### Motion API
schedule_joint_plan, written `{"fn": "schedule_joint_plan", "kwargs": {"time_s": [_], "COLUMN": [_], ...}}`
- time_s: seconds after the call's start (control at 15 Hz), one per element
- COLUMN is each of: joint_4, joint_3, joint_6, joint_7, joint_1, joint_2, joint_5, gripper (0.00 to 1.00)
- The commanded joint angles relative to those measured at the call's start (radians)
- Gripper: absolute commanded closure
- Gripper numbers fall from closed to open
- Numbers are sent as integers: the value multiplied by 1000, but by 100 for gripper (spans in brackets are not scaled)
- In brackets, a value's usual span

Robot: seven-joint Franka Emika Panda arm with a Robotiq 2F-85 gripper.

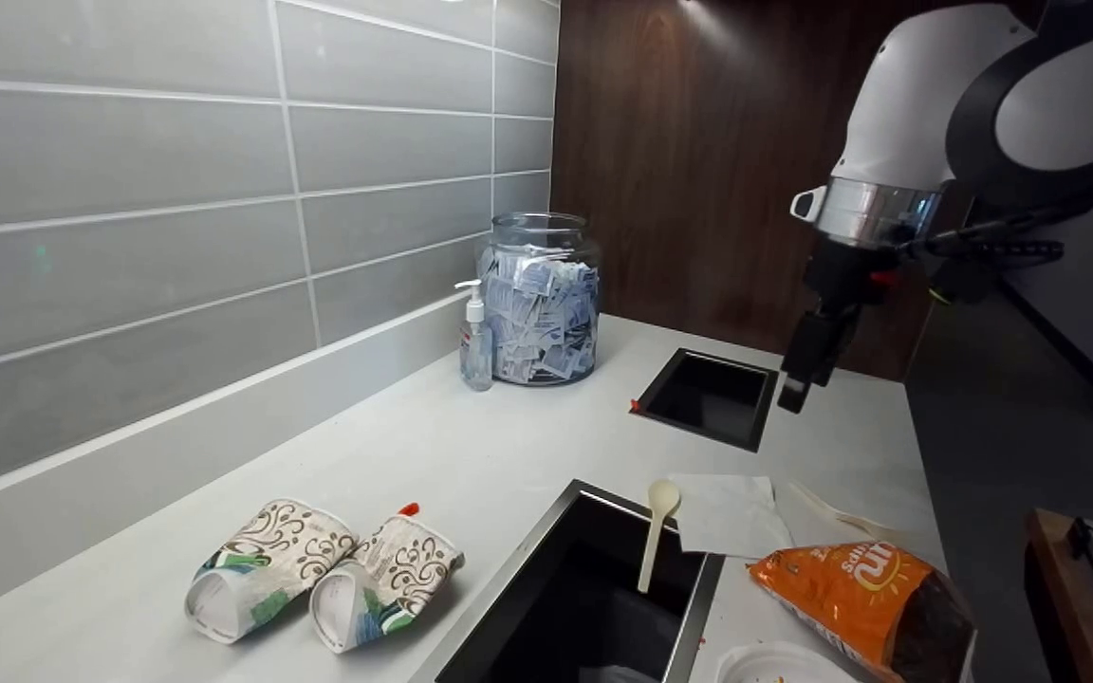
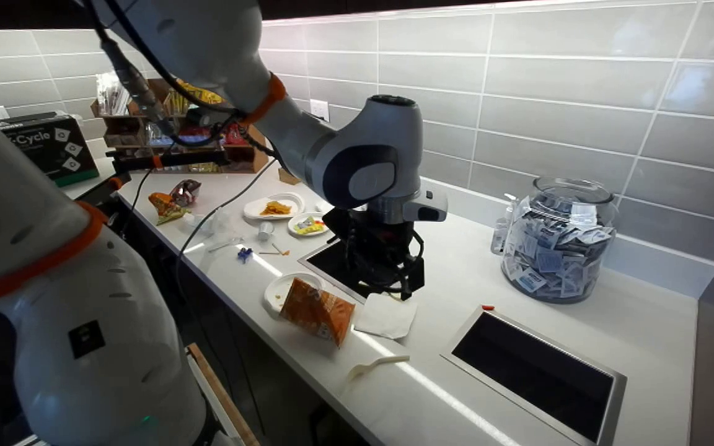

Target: Put some snacks on the white plate from the pack

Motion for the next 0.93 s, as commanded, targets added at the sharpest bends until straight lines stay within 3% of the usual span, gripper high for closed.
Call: {"fn": "schedule_joint_plan", "kwargs": {"time_s": [0.0,0.07,0.4,0.87], "joint_4": [34,6,22,41], "joint_3": [30,28,33,70], "joint_6": [-91,-36,-61,-145], "joint_7": [82,50,67,81], "joint_1": [11,0,4,80], "joint_2": [63,30,56,134], "joint_5": [39,11,25,174], "gripper": [0,0,0,0]}}
